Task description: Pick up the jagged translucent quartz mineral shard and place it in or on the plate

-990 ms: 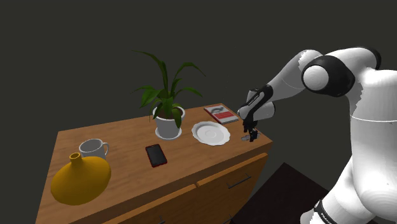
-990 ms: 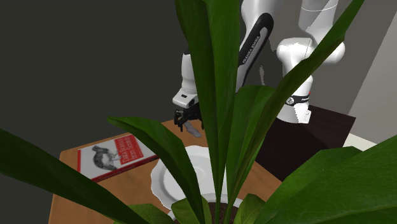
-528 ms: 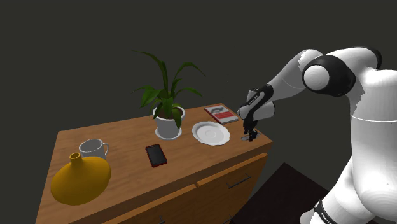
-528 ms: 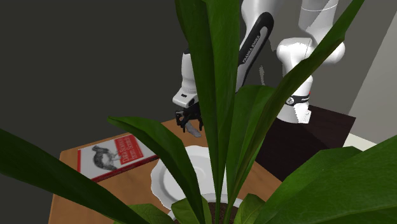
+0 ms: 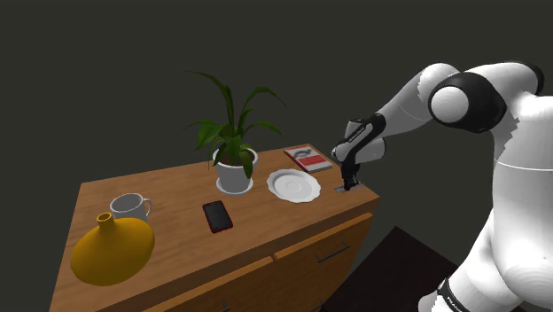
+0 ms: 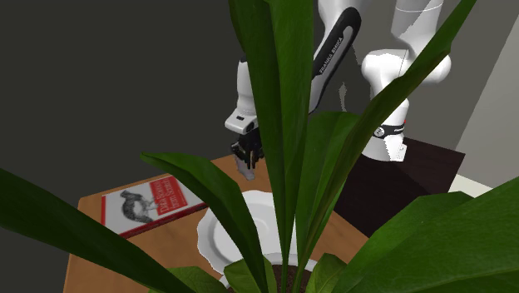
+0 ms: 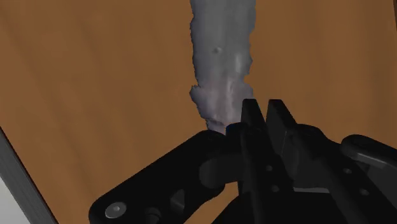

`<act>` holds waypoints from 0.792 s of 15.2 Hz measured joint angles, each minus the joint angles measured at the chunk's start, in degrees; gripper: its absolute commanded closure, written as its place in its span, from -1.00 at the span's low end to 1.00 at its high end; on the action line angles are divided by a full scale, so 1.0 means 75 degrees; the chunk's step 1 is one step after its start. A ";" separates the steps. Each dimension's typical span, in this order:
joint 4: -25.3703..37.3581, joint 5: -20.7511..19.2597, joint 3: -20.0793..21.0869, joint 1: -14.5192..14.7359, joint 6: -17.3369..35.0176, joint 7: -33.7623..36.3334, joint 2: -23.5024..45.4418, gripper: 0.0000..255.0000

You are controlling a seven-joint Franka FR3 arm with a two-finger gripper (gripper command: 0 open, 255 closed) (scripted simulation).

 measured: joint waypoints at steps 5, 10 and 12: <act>0.0108 -0.0154 -0.0114 0.0013 -0.0198 -0.0038 -0.0084 -1.00; 0.0608 -0.0366 -0.0191 -0.0293 -0.0446 -0.0528 0.0250 -1.00; 0.0617 -0.0270 -0.0102 -0.0404 -0.0294 -0.0622 0.0425 -1.00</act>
